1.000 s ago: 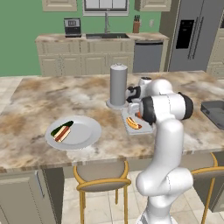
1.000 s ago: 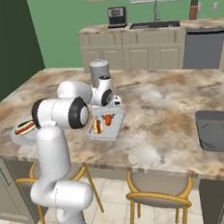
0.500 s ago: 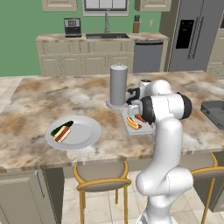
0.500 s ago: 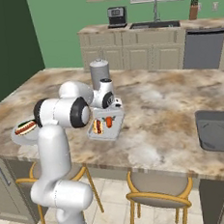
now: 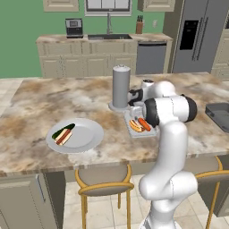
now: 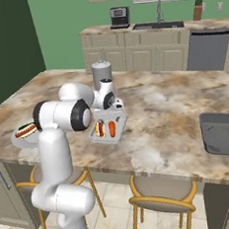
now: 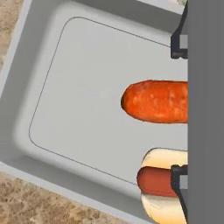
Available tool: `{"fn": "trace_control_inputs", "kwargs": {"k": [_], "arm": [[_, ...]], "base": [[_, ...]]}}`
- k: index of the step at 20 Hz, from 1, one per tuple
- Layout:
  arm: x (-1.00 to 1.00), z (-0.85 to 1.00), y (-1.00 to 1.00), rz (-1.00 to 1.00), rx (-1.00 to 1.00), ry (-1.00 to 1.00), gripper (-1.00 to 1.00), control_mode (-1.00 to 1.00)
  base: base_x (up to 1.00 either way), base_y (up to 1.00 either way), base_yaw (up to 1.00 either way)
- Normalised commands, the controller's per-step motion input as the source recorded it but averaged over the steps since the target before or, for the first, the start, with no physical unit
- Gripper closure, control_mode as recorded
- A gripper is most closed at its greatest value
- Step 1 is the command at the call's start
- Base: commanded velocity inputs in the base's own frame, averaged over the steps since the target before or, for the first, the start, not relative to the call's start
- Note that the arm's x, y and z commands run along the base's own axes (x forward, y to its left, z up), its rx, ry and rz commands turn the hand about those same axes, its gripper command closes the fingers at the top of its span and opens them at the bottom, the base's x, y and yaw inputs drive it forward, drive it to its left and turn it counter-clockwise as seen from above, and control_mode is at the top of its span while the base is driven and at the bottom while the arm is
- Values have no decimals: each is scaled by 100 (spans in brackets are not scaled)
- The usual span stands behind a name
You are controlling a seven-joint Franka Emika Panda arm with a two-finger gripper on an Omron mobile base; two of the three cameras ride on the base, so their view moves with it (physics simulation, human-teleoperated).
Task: Place one cooked food and one vegetable from the large plate to each tupperware container.
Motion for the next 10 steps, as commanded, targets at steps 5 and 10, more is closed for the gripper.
{"fn": "trace_control_inputs", "kwargs": {"k": [5,10], "arm": [[-77,96,29,-6,-4,0,-100,-100],[-100,67,14,-14,2,0,-100,-100]], "base": [[0,0,0],[0,0,0]]}}
